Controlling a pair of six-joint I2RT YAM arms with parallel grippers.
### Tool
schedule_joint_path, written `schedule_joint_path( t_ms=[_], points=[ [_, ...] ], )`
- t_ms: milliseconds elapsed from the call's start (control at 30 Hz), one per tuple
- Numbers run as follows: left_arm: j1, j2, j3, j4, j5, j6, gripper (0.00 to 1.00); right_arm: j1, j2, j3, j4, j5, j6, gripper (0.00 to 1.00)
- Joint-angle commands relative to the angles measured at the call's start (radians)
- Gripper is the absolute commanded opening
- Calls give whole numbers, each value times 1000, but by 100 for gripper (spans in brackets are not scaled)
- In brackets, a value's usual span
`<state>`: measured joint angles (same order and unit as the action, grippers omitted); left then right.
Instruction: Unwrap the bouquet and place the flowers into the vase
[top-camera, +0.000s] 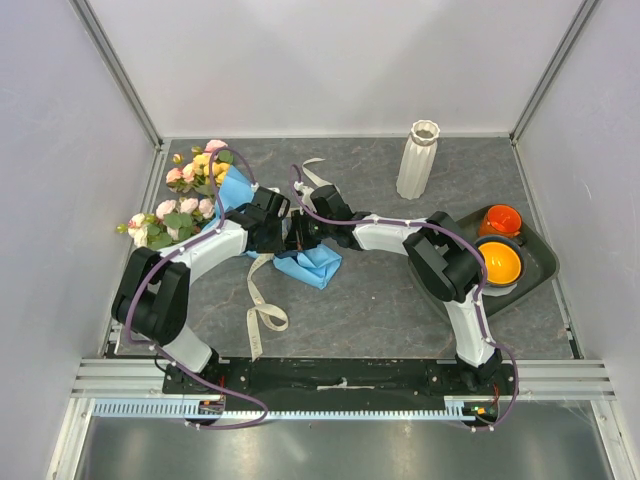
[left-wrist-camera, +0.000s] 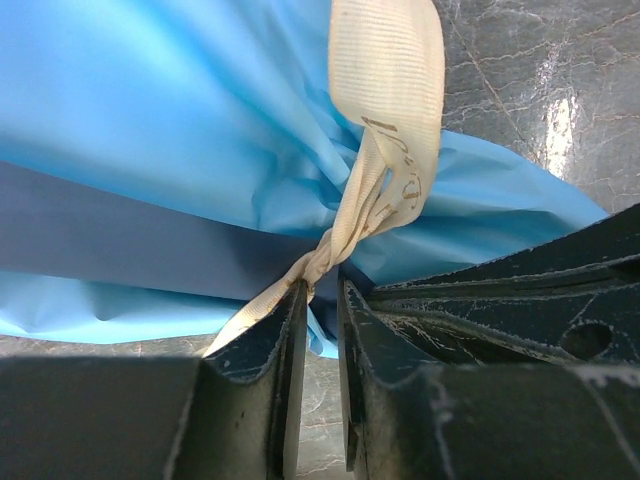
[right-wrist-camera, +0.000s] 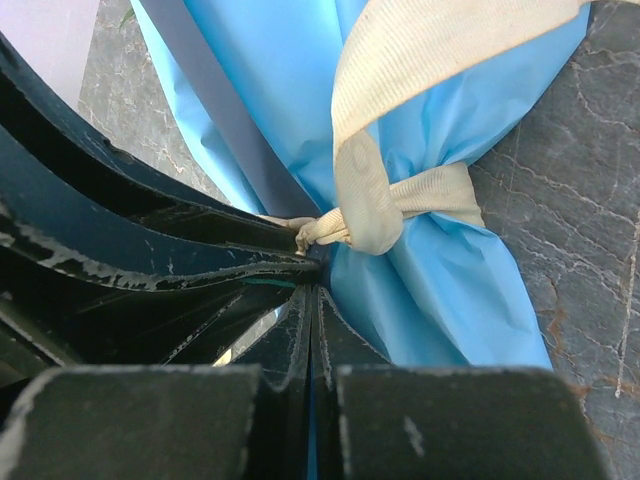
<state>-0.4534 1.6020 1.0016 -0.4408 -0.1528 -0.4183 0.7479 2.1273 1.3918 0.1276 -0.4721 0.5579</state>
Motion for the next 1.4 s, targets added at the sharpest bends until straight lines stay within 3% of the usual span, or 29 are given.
schedule_joint_path(
  t_ms=[0, 567, 933, 1367],
  points=[
    [-2, -16, 20, 30, -67, 24, 26, 2, 23, -1, 33, -23, 8, 0],
    [-5, 21, 37, 39, -68, 18, 32, 2, 33, 1, 37, -28, 11, 0],
    [-13, 13, 42, 40, -62, 10, 2, 2, 33, 1, 38, -28, 11, 0],
    [-21, -250, 38, -41, -56, -11, 2, 1, 45, 4, 35, -16, 19, 0]
  ],
)
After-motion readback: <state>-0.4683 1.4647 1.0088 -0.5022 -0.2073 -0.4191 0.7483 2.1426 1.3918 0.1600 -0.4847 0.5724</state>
